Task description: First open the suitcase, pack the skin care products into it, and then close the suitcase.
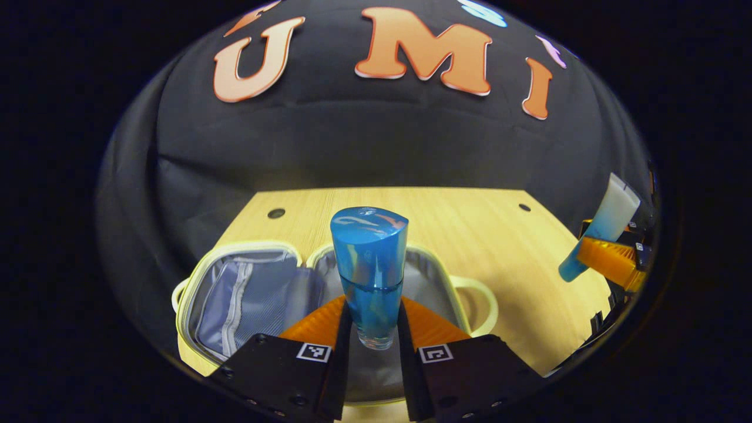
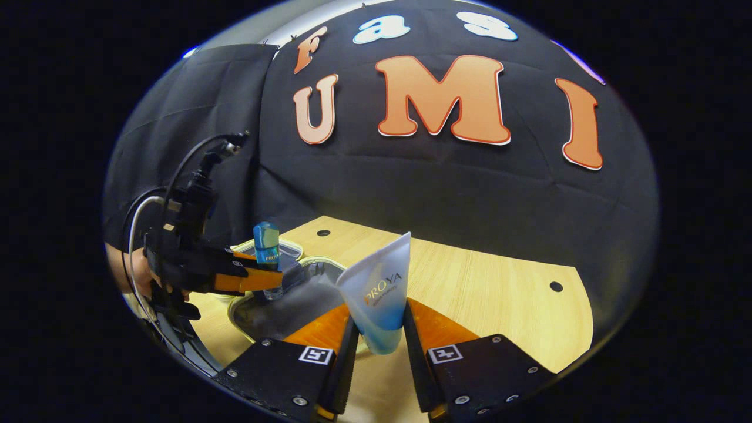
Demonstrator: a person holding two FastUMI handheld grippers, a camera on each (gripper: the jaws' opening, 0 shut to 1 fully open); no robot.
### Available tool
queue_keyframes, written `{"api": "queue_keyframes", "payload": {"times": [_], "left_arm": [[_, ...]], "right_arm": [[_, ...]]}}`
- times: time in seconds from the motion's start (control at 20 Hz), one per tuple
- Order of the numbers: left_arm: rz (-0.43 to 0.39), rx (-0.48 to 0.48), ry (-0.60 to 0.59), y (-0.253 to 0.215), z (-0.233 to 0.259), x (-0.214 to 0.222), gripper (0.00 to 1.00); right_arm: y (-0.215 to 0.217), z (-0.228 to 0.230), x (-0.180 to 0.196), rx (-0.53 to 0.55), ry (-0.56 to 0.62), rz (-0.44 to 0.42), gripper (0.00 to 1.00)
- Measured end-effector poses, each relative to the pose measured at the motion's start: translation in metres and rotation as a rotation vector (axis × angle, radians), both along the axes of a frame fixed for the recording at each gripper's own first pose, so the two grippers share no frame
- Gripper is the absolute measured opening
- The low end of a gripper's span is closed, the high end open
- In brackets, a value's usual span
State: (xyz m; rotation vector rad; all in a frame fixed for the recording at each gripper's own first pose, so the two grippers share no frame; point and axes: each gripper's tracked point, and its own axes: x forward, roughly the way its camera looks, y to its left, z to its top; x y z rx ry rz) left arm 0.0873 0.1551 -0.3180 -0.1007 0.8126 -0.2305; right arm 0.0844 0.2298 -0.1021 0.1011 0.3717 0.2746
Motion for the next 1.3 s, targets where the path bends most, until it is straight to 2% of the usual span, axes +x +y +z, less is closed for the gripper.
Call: {"api": "queue_keyframes", "payload": {"times": [0.15,0.4,0.7,0.9,1.05,1.2,1.3], "left_arm": [[-0.063,-0.011,0.153,0.008,-0.042,-0.009,0.39],[-0.157,-0.004,0.307,0.012,-0.074,-0.018,0.4],[-0.157,-0.002,0.488,0.003,-0.108,-0.02,0.41],[-0.134,-0.006,0.545,-0.003,-0.123,-0.021,0.4],[-0.128,-0.012,0.529,-0.002,-0.123,-0.018,0.42],[-0.142,-0.078,0.472,-0.008,-0.112,-0.015,0.47],[-0.151,-0.107,0.424,-0.008,-0.1,-0.014,0.56]], "right_arm": [[0.02,-0.007,0.007,0.013,0.031,-0.003,0.45],[0.049,-0.025,0.015,0.017,0.093,-0.013,0.45],[0.08,-0.05,0.024,0.048,0.192,-0.016,0.45],[0.089,-0.061,0.028,0.078,0.247,-0.017,0.45],[0.097,-0.069,0.034,0.096,0.282,-0.014,0.45],[0.109,-0.077,0.038,0.117,0.317,-0.003,0.45],[0.115,-0.08,0.041,0.136,0.337,0.003,0.45]]}}
